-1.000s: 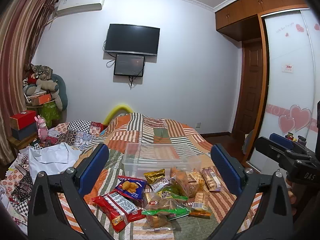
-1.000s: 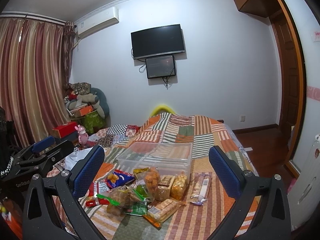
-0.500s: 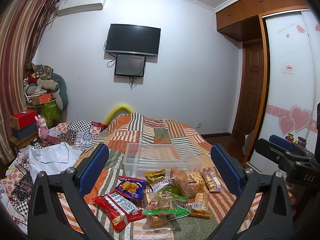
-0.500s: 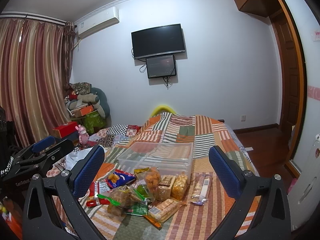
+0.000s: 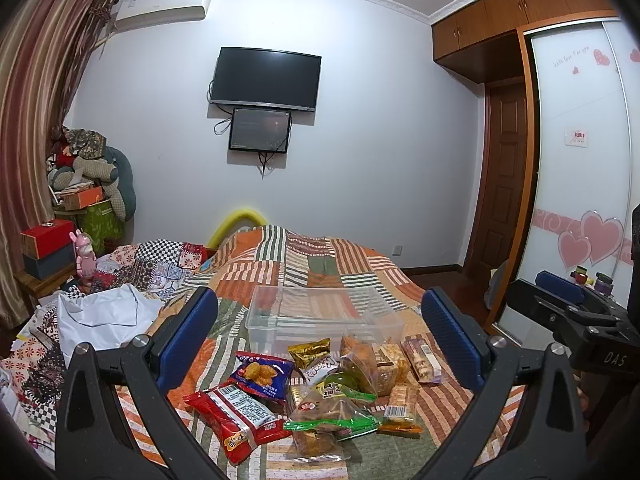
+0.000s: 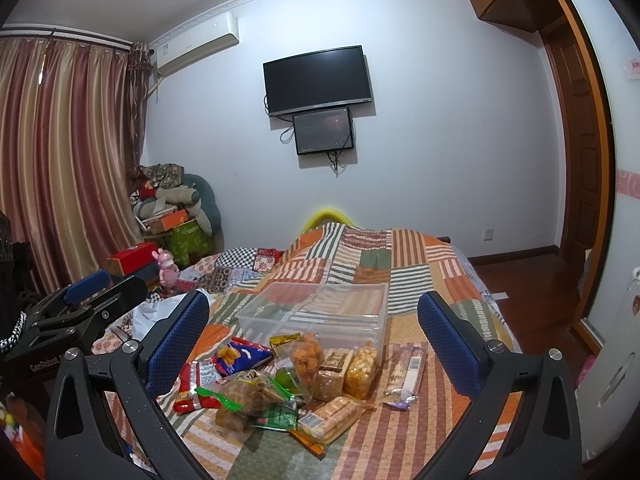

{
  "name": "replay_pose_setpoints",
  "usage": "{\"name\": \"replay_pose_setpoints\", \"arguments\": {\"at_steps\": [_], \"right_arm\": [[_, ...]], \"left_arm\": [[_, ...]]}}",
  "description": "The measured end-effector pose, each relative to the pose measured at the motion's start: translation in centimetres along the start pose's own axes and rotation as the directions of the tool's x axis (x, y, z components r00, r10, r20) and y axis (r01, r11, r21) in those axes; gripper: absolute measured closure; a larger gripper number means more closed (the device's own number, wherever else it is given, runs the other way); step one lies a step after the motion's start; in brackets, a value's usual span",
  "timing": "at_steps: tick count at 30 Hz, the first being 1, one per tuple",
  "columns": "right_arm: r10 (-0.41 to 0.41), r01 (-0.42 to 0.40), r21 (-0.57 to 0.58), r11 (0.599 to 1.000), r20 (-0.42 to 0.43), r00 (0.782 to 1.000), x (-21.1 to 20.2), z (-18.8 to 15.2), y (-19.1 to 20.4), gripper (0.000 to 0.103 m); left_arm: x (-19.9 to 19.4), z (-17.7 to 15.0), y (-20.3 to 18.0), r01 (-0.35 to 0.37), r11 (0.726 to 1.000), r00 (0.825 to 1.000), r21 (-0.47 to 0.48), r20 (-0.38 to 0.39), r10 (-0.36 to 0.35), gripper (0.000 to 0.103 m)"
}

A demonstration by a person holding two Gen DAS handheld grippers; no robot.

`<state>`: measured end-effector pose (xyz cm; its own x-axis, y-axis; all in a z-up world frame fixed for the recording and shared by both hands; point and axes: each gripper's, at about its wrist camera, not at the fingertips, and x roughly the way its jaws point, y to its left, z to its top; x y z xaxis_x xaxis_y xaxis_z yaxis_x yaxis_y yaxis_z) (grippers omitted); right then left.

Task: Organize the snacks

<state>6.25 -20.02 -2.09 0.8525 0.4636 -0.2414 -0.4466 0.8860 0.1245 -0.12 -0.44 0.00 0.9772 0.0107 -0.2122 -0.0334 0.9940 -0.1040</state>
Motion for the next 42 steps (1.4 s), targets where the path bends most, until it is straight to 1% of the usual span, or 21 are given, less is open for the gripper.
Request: {"name": "replay_pose_setpoints", "arguments": {"at_steps": [5,10,16,23,24,26,27,30,31,32,34,36,38,39,42], "right_arm": [[0.003,-0.003,0.005,1.0,-0.01,1.0,0.4,-0.2,-0.1,0.0],[0.001,-0.001,0.015,1.0,-0.03,1.0,1.2,-0.5,-0.9,0.0],[-0.027,0.029,0.015,0.999,-0.081,0.996,2.7,-1.0,-2.1,0.0],[-0.072,0.074,0.005,0.997,-0.159,0.985,4.9,-2.0,-3.9,0.0],[-0.076,0.078,0.004,0.997,-0.169,0.983,5.1,-2.1,-4.1,0.0],[-0.091,0.092,-0.001,0.996,-0.194,0.977,5.6,-2.4,-4.5,0.0],[-0.091,0.092,-0.001,0.996,-0.194,0.977,5.6,-2.4,-4.5,0.0],[-0.103,0.11,0.014,0.994,-0.259,0.96,7.1,-3.3,-5.8,0.0],[-0.104,0.114,0.021,0.993,-0.279,0.955,7.5,-3.6,-6.2,0.003],[-0.104,0.117,0.025,0.993,-0.294,0.95,7.9,-3.7,-6.5,0.006],[-0.103,0.124,0.043,0.991,-0.336,0.936,8.8,-4.3,-7.3,0.01],[-0.102,0.135,0.063,0.989,-0.374,0.922,9.5,-4.8,-8.1,0.013],[-0.102,0.142,0.072,0.987,-0.399,0.911,10.1,-5.4,-8.6,0.02],[-0.103,0.147,0.076,0.986,-0.414,0.904,10.4,-5.7,-8.9,0.021],[-0.112,0.162,0.075,0.984,-0.447,0.888,11.2,-6.4,-9.5,0.022]], "left_arm": [[0.1,-0.1,0.1,-0.005,1.0,1.0,0.003,-0.002,0.005,0.0],[1.0,-0.3,0.4,-0.015,1.0,0.999,0.009,-0.028,0.015,0.0],[2.8,-0.8,1.5,-0.037,0.999,0.996,0.024,-0.086,0.039,0.0],[5.6,-2.2,4.0,-0.079,0.996,0.981,0.027,-0.176,0.083,0.0],[6.2,-2.6,4.6,-0.085,0.996,0.977,0.025,-0.196,0.088,0.001],[6.9,-3.1,5.2,-0.11,0.994,0.969,0.026,-0.218,0.113,0.01],[7.5,-3.5,5.7,-0.127,0.991,0.962,0.032,-0.24,0.13,0.017],[9.6,-4.7,6.8,-0.135,0.99,0.942,0.032,-0.307,0.138,0.021],[10.0,-4.9,7.1,-0.132,0.991,0.937,0.03,-0.321,0.135,0.023],[10.6,-5.3,7.3,-0.125,0.992,0.931,0.028,-0.343,0.128,0.024],[11.7,-6.1,7.6,-0.119,0.993,0.915,0.024,-0.386,0.119,0.024],[13.1,-6.8,8.0,-0.093,0.995,0.896,0.018,-0.434,0.092,0.025],[14.1,-7.2,8.1,-0.075,0.997,0.881,0.015,-0.467,0.074,0.028],[14.9,-7.6,8.2,-0.065,0.998,0.87,0.014,-0.489,0.064,0.03],[16.3,-8.1,8.4,-0.048,0.999,0.848,0.009,-0.529,0.046,0.03]]}}
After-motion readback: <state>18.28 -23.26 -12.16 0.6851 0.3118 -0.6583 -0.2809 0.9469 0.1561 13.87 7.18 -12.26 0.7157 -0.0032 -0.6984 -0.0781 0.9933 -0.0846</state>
